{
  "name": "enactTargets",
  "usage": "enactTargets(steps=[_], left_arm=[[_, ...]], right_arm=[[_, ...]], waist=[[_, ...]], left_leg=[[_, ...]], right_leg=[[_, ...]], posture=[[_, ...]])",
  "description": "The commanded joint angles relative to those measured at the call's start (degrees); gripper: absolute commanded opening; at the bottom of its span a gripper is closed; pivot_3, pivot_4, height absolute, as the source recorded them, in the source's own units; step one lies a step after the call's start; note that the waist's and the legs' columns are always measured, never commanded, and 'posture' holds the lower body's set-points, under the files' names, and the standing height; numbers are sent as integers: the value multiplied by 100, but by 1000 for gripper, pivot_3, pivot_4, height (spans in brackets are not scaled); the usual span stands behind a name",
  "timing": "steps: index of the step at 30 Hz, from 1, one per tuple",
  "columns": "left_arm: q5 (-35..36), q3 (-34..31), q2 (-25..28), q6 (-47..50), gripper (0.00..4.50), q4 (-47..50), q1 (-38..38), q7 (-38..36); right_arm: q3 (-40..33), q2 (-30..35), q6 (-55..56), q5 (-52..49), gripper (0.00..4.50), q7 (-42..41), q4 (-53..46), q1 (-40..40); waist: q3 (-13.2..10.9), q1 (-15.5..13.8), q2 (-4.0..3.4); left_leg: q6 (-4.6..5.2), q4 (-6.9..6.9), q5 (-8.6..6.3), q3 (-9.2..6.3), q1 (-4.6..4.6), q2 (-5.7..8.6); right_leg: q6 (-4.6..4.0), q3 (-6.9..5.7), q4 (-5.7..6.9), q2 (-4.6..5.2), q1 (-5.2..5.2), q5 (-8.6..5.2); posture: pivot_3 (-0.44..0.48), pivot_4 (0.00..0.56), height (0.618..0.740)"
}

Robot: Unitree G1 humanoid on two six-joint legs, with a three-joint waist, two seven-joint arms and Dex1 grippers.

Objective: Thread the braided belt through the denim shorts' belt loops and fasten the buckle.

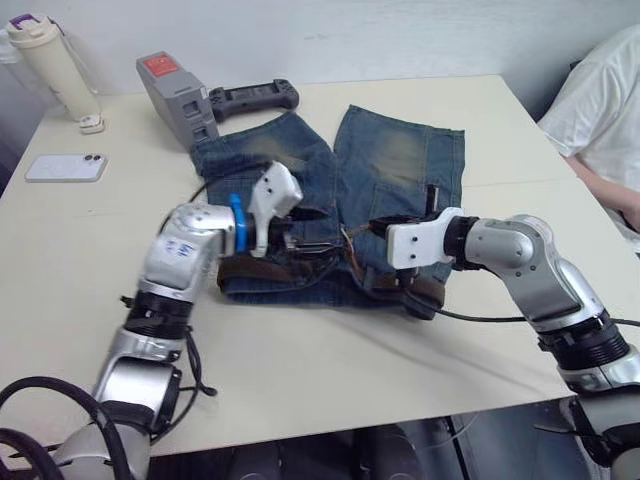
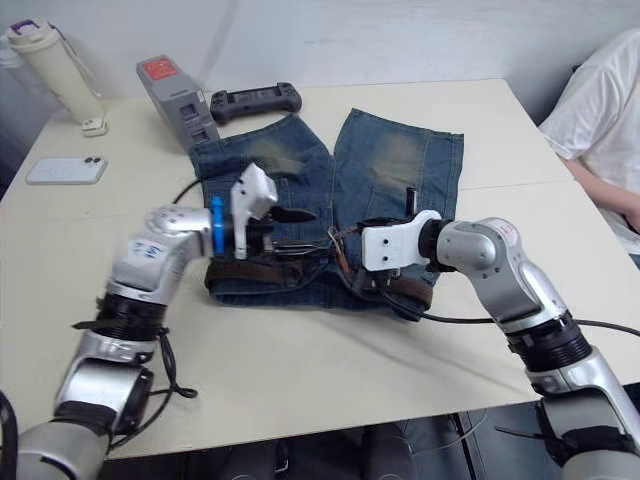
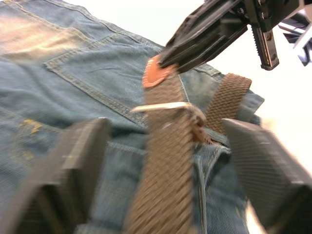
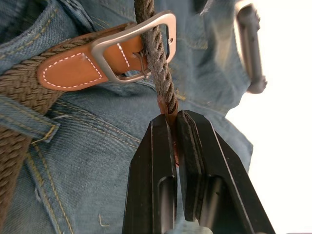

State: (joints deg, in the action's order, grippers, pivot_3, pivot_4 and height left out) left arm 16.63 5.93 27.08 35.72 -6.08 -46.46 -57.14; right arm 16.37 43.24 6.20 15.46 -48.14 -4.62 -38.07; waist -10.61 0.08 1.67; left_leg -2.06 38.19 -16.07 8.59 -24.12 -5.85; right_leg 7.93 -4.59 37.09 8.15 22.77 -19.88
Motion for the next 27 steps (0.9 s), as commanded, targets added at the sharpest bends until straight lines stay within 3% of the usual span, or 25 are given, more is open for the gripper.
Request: enactTargets(steps=[1, 12, 15, 20, 21, 23, 27], left_arm=[[493, -268, 250, 424, 4396, -50, -445, -432], [-64, 146, 743, -252, 4396, -1068, -896, -908], [-106, 174, 925, -471, 3586, -1214, -950, -1199], [-120, 32, 977, -694, 1279, -1578, -1124, -1293], [-144, 99, 1000, -741, 1089, -1534, -1082, -1374], [-263, 388, 1001, -896, 61, -1245, -831, -1551], [-542, 637, 874, -1122, 61, -1198, -674, -1419]], right_arm=[[-415, 152, 145, -207, 0, -38, -561, 21], [-833, 386, -1, -407, 0, -210, -961, 160], [-824, 343, -96, -400, 0, -191, -1019, 257], [-800, 290, -266, -377, 0, -156, -1107, 363], [-787, 282, -293, -363, 0, -155, -1117, 365], [-756, 249, -350, -343, 0, -147, -1140, 367], [-754, 223, -395, -349, 0, -148, -1145, 369]], waist=[[0, -14, 0], [0, -2, 0], [0, -2, 0], [0, -13, 0], [0, -14, 0], [0, -7, 0], [0, -5, 0]], left_leg=[[0, 1, 0, 0, 0, 0], [0, 2, 0, -1, 0, 1], [0, 1, 0, 1, 0, 1], [0, 4, 0, 0, -1, 1], [0, 4, 0, 0, -1, 1], [0, 3, 0, 0, -1, 1], [0, 3, 0, 0, 0, 1]], right_leg=[[0, 1, 1, 0, 0, 0], [0, 0, 0, 0, -1, 0], [0, 0, -2, 0, -1, 0], [0, 0, 0, 0, -1, 0], [0, 0, 1, 0, -1, 0], [0, 0, 1, 0, -1, 0], [0, 0, 1, 0, -1, 0]], posture=[[0, 150, 740], [0, 150, 740], [0, 150, 740], [0, 150, 740], [0, 150, 740], [0, 150, 740], [0, 150, 740]])
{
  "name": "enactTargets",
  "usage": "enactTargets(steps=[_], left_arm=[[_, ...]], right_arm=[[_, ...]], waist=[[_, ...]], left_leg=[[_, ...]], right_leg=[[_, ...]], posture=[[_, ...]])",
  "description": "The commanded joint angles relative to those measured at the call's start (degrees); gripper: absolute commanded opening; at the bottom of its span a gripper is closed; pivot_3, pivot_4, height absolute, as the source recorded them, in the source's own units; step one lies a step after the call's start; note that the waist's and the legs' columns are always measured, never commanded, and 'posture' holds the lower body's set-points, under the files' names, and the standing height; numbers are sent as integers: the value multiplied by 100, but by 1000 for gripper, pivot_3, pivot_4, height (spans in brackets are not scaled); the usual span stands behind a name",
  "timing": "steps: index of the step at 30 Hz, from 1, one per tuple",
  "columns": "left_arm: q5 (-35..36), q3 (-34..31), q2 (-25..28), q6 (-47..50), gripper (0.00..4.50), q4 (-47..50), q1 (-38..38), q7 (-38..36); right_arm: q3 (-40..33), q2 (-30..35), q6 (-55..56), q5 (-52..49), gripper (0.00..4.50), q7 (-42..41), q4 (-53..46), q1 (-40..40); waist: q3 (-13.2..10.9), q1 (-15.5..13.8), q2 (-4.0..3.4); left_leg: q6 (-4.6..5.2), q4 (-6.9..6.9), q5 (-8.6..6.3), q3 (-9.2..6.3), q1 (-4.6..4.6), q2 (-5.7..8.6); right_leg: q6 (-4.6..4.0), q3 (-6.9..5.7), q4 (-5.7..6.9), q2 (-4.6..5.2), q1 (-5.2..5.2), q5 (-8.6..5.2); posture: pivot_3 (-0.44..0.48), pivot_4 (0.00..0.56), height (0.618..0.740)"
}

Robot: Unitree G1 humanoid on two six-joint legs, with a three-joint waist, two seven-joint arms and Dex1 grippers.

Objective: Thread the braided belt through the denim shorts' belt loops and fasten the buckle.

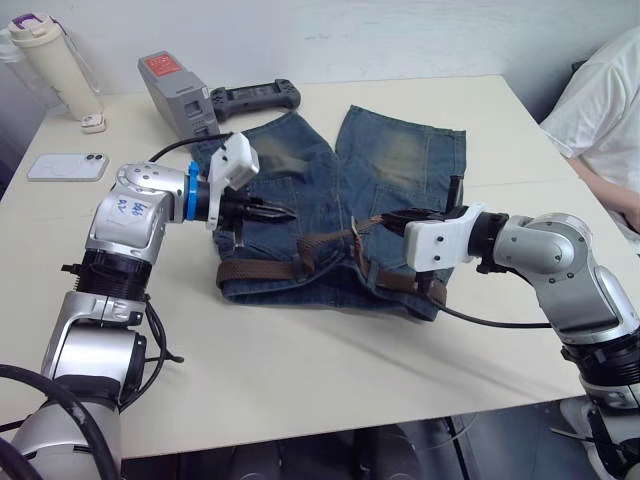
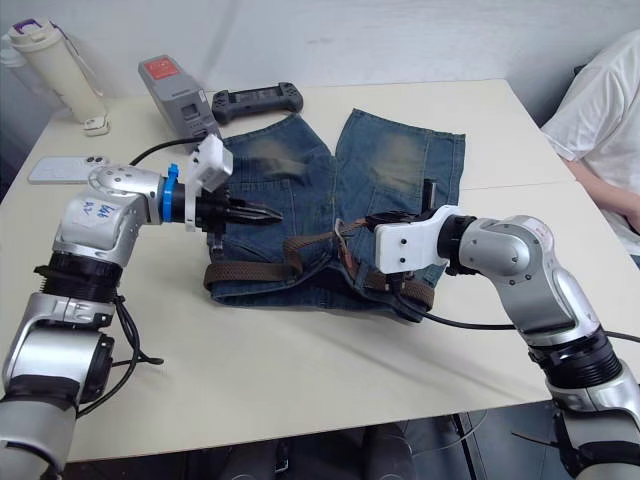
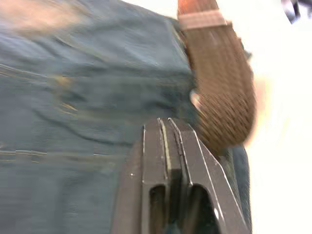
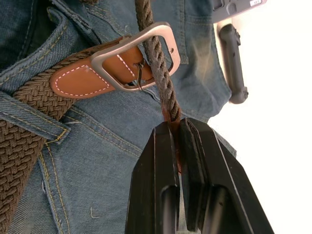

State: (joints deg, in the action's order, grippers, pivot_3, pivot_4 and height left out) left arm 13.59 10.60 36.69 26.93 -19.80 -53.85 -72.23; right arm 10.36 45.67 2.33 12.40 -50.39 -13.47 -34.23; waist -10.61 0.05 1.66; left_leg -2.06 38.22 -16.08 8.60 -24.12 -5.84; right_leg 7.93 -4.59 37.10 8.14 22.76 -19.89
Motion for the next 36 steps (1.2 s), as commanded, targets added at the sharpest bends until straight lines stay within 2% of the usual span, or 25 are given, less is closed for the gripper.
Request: enactTargets(steps=[1, 6, 12, 20, 26, 30, 36], left_arm=[[-253, 219, -166, -223, 61, 216, 141, 140], [-361, 348, -477, -182, 61, 520, 421, 377], [-492, 476, -344, -114, 61, 801, 798, 285], [-245, 81, -152, 206, 61, 813, 596, 227], [-276, 288, -198, 319, 61, 1190, 786, 142], [-707, 620, -159, -49, 61, 1131, 997, 254], [-1077, 724, -255, -121, 61, 873, 952, 689]], right_arm=[[-152, -30, -11, -44, 0, 76, -256, -14], [-186, -25, -21, -50, 0, 67, -226, -22], [-197, -3, -29, -17, 0, 76, -248, 5], [-216, 44, -83, 112, 0, 88, -190, 13], [-183, 9, -79, 133, 0, 94, -149, -64], [-181, 2, -86, 142, 0, 101, -134, -91], [-199, 6, -143, 124, 0, 70, -257, -122]], waist=[[0, -9, 0], [0, -12, 0], [0, 9, 0], [0, -10, 0], [0, -6, 0], [0, -4, 0], [0, -10, 0]], left_leg=[[0, 0, 0, 0, 0, 0], [0, 3, 0, -1, -2, 0], [0, 3, 0, 0, 2, 0], [0, 4, 0, -1, 0, -1], [0, 4, 0, -1, 0, 0], [0, 4, 0, -1, 1, 0], [0, 4, 0, 0, 0, -1]], right_leg=[[0, 0, 1, 0, 0, 0], [0, 0, 1, 0, 0, 0], [0, 0, 1, 0, 0, 0], [0, 0, 5, 0, -1, 0], [0, 0, 5, 0, -1, 0], [0, 1, 5, 0, -1, 0], [0, 1, 6, 0, 0, 0]], posture=[[0, 150, 740], [0, 150, 740], [0, 150, 740], [0, 150, 740], [0, 150, 740], [0, 150, 740], [0, 150, 740]])
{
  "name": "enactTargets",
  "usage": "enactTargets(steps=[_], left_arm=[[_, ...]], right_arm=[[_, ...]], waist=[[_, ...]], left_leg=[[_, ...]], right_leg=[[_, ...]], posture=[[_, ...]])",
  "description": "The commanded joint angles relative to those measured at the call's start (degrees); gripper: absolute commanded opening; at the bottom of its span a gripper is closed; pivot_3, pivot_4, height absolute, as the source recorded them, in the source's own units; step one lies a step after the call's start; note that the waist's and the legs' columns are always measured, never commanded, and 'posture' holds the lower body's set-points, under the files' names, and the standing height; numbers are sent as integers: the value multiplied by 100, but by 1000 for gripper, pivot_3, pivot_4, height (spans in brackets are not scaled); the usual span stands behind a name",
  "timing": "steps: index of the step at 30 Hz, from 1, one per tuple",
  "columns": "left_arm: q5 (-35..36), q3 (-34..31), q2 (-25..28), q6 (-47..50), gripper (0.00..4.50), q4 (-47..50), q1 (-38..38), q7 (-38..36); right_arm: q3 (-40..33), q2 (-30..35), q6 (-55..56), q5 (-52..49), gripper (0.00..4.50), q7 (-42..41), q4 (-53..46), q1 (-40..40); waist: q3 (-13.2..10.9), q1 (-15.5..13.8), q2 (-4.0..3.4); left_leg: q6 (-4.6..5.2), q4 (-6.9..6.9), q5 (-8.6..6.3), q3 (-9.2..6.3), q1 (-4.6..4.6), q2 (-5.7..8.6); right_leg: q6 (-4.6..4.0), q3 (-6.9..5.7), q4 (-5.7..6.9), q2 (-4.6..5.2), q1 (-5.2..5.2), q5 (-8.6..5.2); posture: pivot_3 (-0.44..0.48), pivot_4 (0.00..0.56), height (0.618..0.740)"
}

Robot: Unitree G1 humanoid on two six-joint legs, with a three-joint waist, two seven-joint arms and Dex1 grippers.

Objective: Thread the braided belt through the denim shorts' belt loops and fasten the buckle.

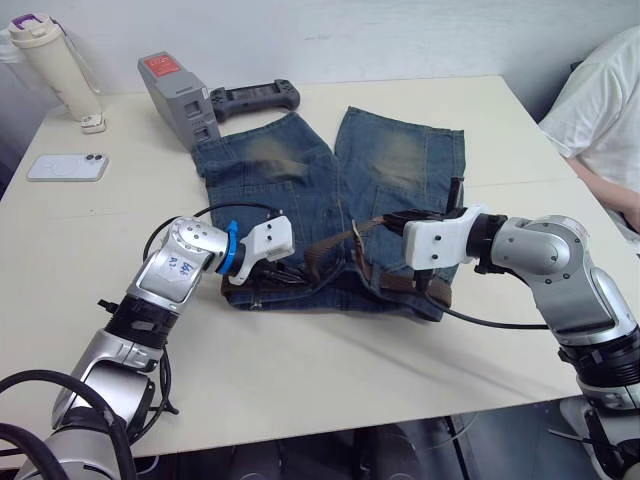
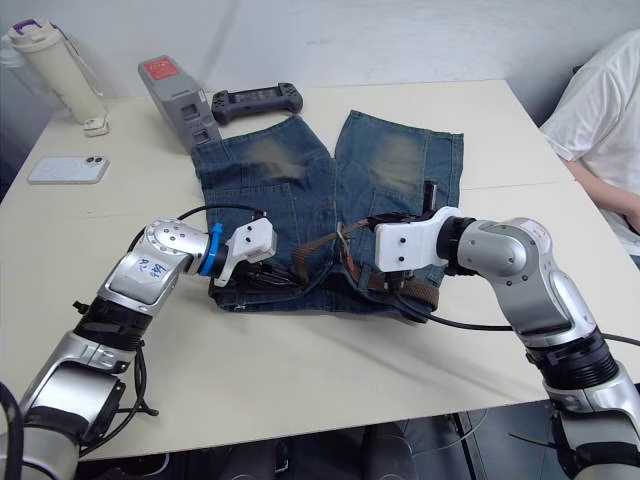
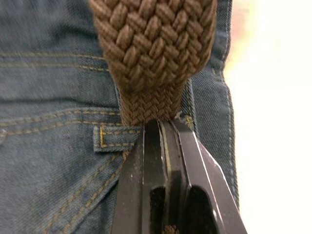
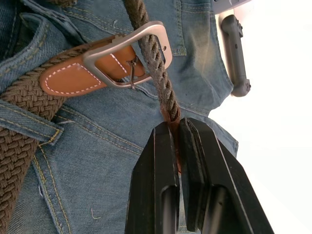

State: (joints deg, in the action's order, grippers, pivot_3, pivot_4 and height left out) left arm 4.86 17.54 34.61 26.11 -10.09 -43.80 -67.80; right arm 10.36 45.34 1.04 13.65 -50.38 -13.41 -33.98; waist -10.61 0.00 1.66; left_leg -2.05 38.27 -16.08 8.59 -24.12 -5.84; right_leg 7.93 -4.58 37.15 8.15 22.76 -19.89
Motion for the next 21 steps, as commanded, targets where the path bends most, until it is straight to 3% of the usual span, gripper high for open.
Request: enactTargets(steps=[1, 8, 13, 21], left_arm=[[-241, 55, -84, 10, 61, -106, -45, 310], [-241, 214, -224, 341, 61, 83, 70, 369], [-247, 288, -257, 428, 61, 146, 139, 373], [-173, 326, -299, 507, 61, 143, 172, 290]], right_arm=[[-200, 39, 3, -11, 0, 64, -284, -163], [-337, 288, 447, 33, 0, 46, -212, -324], [-592, 820, 958, -67, 0, -14, 76, -613], [-669, 1278, 1975, -118, 0, -80, 667, -1547]], waist=[[0, -9, 0], [0, -28, 0], [0, -72, -1], [0, -81, -2]], left_leg=[[0, 1, 0, 0, 0, 0], [0, 5, 0, -1, 0, 0], [0, 10, 0, 0, 0, 0], [0, 29, 0, 0, 1, -1]], right_leg=[[0, 0, 1, 0, 0, 0], [0, 0, 6, 0, -1, 0], [0, 1, 7, 1, -2, 0], [0, 2, 9, 1, -2, 0]], posture=[[0, 150, 740], [0, 150, 740], [0, 150, 740], [0, 150, 740]])
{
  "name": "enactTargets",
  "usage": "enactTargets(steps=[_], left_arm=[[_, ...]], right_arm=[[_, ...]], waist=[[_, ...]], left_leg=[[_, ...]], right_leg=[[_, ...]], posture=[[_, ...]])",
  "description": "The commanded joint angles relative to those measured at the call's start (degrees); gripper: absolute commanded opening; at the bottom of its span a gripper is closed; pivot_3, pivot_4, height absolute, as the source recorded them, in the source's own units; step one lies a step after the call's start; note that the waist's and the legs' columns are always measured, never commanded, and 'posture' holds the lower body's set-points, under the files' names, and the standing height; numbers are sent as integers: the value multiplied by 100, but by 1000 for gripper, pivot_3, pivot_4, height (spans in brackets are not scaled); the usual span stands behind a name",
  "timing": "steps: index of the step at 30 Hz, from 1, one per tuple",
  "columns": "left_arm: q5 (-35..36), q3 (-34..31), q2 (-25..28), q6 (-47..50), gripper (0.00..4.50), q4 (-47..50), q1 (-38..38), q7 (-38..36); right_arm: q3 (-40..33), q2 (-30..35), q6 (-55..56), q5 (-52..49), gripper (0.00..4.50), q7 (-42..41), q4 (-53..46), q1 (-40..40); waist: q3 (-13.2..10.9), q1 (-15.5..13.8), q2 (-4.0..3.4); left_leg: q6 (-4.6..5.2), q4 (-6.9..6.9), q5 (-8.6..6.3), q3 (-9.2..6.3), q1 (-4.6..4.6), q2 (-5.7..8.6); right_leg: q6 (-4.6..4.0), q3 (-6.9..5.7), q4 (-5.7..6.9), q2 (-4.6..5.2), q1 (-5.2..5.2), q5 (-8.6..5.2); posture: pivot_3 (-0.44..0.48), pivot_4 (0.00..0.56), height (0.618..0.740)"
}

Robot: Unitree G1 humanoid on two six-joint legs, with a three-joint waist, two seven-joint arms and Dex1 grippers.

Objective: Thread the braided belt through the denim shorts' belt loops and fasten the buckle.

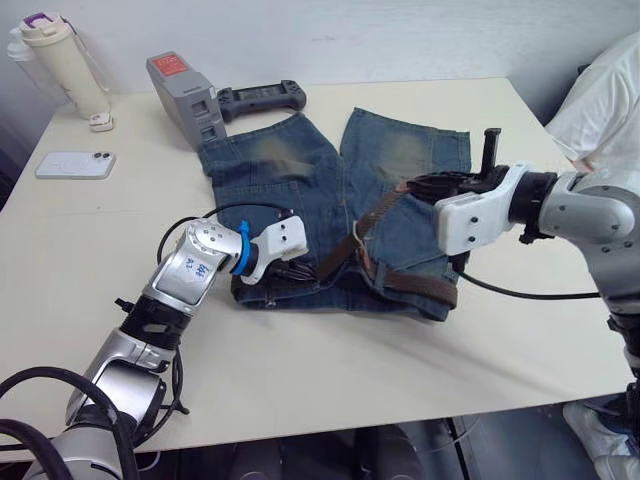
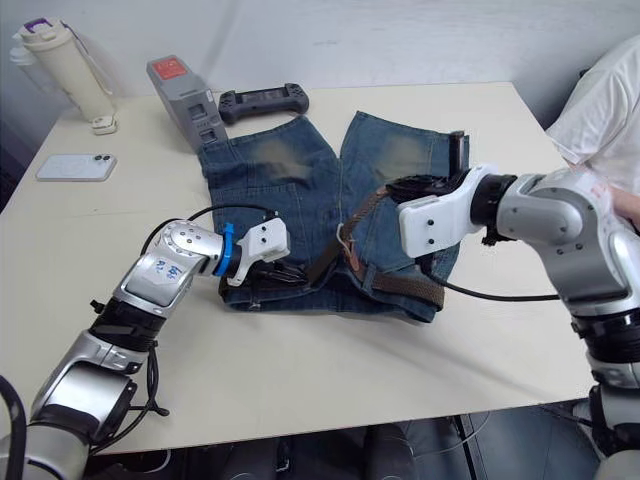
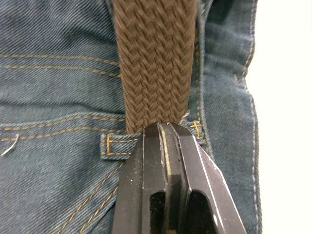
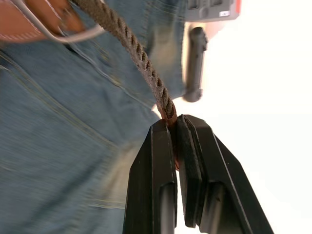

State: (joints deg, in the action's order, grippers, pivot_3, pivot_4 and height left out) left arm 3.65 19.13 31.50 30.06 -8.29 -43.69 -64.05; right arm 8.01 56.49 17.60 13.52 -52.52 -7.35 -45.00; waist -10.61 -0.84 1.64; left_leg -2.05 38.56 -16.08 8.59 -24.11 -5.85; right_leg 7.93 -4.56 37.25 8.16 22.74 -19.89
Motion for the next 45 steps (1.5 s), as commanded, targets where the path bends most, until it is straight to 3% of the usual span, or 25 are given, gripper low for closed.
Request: enactTargets(steps=[1, 14, 20, 31, 34, 45], left_arm=[[-43, 172, 2, 117, 61, -43, 165, -90], [-22, 171, -113, 27, 61, -191, 153, -105], [-21, 136, -131, 23, 61, -194, 164, -98], [340, -168, -162, 326, 61, 106, 205, -151], [747, -542, -182, 814, 61, 285, 103, -132], [1803, -1548, 531, 1779, 61, 565, -418, -385]], right_arm=[[-370, 164, 484, -75, 0, 125, 139, -580], [432, -425, 1921, -37, 0, -208, 1194, -2230], [576, -622, 2219, -96, 0, -275, 1416, -2495], [564, -787, 2068, -158, 0, -409, 1520, -2451], [548, -807, 1983, -213, 0, -413, 1502, -2303], [420, -704, 1068, -536, 0, -617, 953, -1456]], waist=[[0, 2, 0], [-1, 9, -2], [-1, 12, -2], [-2, 60, -3], [-2, 83, -3], [-4, 97, -6]], left_leg=[[0, 3, 0, 0, 0, -1], [1, 13, -1, 1, -1, -1], [1, 17, -1, 0, -2, -2], [1, 16, -1, 1, -1, -3], [1, 15, -1, 0, -2, -3], [1, 11, -1, 0, -2, -4]], right_leg=[[0, 0, 0, 0, 0, 0], [0, 1, 7, 0, 1, 0], [0, 2, 11, 0, 1, 0], [0, 2, 13, 0, 2, 0], [0, 2, 12, 0, 2, 0], [0, 2, 14, 0, 4, 0]], posture=[[0, 150, 740], [0, 150, 740], [0, 150, 740], [0, 150, 740], [0, 150, 740], [0, 150, 740]])
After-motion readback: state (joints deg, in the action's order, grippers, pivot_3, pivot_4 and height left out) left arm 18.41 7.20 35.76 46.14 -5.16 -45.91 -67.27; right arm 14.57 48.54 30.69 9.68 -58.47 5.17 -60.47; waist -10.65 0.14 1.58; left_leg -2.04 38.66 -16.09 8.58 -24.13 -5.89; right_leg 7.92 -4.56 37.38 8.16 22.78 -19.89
